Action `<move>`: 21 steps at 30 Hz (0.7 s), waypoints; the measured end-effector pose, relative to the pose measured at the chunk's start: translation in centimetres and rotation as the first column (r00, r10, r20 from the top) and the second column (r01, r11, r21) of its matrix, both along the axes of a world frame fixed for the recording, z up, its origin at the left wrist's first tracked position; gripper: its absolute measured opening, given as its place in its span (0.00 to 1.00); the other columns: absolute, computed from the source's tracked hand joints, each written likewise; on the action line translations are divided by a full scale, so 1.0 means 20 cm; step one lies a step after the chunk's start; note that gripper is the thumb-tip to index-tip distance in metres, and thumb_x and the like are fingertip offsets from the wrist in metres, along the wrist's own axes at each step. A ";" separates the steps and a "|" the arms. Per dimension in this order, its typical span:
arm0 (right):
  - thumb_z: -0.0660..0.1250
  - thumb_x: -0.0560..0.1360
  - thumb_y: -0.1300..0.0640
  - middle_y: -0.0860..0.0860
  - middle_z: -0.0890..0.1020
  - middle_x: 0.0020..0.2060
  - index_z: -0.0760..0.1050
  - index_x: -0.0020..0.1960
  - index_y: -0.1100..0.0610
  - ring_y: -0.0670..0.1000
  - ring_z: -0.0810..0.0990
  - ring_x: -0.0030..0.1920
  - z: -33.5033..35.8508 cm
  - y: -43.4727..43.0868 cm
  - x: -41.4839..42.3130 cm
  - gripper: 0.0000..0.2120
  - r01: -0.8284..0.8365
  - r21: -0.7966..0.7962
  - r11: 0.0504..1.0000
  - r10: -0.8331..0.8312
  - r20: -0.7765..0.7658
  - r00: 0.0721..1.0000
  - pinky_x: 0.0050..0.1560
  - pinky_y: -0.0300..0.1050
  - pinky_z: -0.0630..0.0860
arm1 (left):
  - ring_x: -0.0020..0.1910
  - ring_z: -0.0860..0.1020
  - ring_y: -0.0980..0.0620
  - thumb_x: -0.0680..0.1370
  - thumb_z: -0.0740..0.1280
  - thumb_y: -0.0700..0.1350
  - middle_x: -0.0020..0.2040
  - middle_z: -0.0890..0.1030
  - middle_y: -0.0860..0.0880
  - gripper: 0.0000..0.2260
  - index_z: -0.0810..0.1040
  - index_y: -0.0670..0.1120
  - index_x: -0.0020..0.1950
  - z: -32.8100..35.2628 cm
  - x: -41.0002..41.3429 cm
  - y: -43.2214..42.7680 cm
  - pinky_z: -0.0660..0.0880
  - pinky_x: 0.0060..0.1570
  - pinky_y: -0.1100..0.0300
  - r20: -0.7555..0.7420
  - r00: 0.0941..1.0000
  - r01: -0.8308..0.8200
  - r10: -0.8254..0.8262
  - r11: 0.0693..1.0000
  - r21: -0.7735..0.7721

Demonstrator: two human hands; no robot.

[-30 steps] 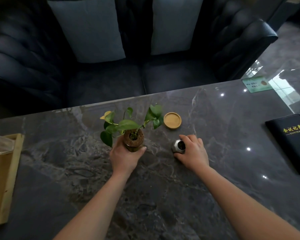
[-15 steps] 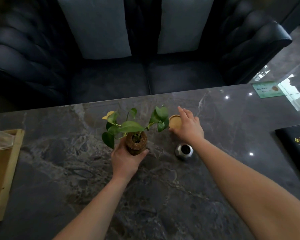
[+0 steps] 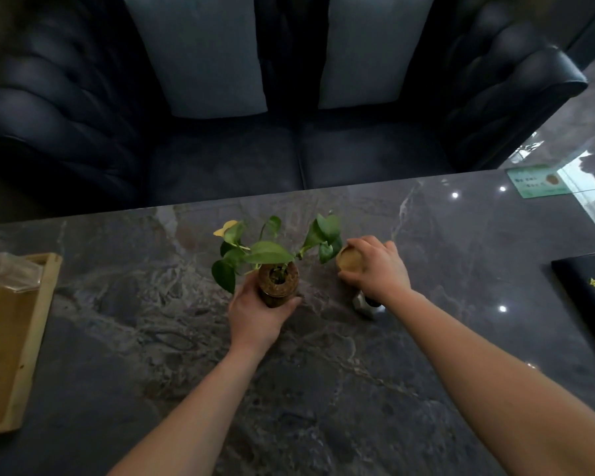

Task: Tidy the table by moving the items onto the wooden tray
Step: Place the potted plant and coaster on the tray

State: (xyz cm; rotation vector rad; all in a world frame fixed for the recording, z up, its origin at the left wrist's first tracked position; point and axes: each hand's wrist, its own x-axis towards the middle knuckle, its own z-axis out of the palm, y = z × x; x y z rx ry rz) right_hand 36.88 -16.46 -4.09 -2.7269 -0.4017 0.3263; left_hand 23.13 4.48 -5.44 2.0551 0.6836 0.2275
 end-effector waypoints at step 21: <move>0.74 0.65 0.43 0.46 0.77 0.64 0.70 0.71 0.50 0.55 0.70 0.57 0.18 0.45 -0.45 0.36 -0.240 0.130 0.962 0.234 0.054 0.971 0.59 0.46 0.69 | 0.50 0.82 0.63 0.55 0.79 0.61 0.48 0.83 0.62 0.28 0.75 0.67 0.52 0.18 -0.47 0.48 0.78 0.54 0.57 0.085 0.964 -0.242 0.253 0.963 -0.121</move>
